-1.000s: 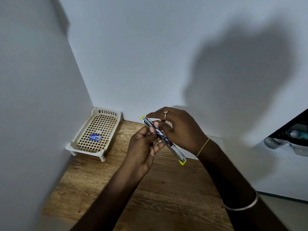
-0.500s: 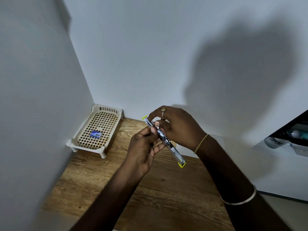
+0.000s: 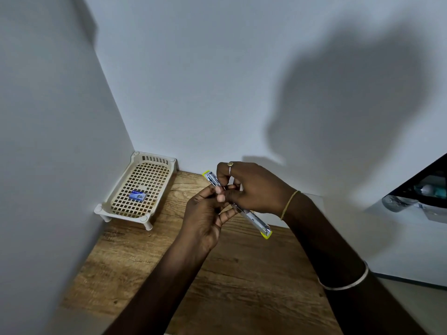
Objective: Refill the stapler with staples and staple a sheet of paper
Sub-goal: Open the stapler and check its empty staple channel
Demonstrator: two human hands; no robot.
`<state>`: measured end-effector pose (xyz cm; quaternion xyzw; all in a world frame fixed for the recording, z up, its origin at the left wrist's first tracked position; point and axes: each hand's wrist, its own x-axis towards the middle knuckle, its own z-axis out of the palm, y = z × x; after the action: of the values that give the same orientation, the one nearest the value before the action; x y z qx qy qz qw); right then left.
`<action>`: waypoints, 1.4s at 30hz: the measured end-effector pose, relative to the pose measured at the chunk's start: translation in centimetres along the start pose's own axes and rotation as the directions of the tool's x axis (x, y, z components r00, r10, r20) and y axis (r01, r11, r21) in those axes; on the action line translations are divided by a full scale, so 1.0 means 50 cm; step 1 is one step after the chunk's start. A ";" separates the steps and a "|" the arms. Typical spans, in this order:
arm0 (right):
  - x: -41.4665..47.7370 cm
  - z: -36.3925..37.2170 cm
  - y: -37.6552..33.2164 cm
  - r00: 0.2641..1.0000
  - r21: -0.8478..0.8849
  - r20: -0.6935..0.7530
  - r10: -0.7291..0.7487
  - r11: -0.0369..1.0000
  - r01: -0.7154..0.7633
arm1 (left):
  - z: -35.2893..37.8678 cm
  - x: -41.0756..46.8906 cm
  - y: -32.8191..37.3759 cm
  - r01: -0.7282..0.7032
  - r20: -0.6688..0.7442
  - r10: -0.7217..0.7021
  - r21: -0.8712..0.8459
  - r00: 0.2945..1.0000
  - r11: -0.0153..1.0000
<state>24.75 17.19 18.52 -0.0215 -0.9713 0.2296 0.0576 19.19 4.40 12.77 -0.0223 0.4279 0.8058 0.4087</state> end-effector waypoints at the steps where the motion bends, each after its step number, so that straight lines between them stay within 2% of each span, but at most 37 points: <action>1: 0.000 0.000 0.001 1.000 0.005 0.000 -0.001 1.000 0.001 | 0.001 0.001 -0.001 0.004 -0.004 -0.004 0.000 1.000 1.000; 6: -0.009 0.011 0.004 0.997 0.021 -0.069 -0.044 0.999 0.045 | 0.005 0.004 -0.001 0.021 -0.032 -0.021 -0.020 0.999 1.000; 12: -0.025 0.041 0.007 0.977 0.075 -0.214 -0.007 0.997 0.024 | 0.009 0.011 0.001 0.030 -0.042 -0.032 -0.040 0.999 0.999; 23: -0.038 0.046 0.022 0.987 0.275 -0.143 0.068 0.961 -0.027 | 0.003 0.012 -0.006 0.057 -0.022 -0.055 0.098 0.998 0.994; 35: -0.058 0.067 0.028 0.977 0.285 -0.199 0.081 0.958 -0.021 | 0.012 0.006 -0.024 0.080 -0.090 -0.071 0.104 0.993 0.991; 42: -0.062 0.064 0.039 0.981 0.335 -0.168 0.093 0.942 -0.032 | 0.011 0.003 -0.018 0.078 -0.057 -0.069 0.173 0.996 0.982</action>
<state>27.49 17.29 14.50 -0.0632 -0.9085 0.3883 0.1411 19.88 5.17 12.47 -0.0223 0.5062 0.7486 0.4277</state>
